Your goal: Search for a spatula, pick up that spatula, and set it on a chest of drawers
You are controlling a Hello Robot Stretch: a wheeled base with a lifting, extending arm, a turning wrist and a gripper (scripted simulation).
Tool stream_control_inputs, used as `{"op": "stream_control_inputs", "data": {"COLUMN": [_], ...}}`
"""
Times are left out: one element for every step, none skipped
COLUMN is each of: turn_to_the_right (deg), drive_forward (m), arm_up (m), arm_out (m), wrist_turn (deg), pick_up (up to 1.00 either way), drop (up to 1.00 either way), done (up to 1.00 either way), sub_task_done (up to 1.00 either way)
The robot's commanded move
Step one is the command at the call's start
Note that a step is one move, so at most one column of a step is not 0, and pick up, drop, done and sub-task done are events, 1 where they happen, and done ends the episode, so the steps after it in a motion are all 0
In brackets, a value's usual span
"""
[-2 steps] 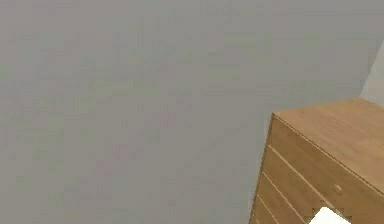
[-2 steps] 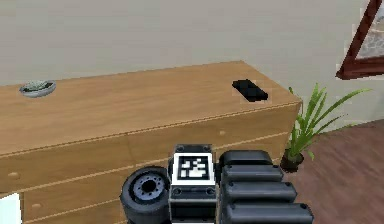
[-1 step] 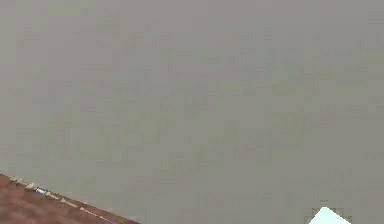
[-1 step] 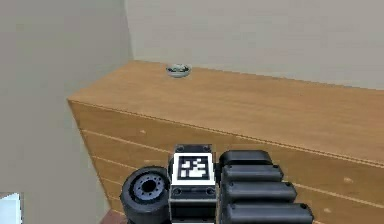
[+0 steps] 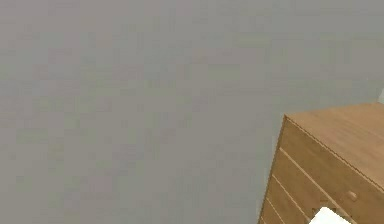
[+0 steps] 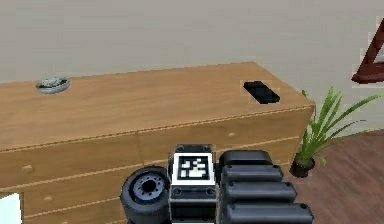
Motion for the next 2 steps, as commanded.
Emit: {"op": "stream_control_inputs", "data": {"turn_to_the_right": [0.0, 0.0], "drive_forward": [0.0, 0.0], "arm_up": [0.0, 0.0], "arm_out": [0.48, 0.0], "wrist_turn": [0.0, 45.0], "pick_up": [0.0, 0.0], "drop": [0.0, 0.0], "done": [0.0, 0.0], "sub_task_done": [0.0, 0.0]}}
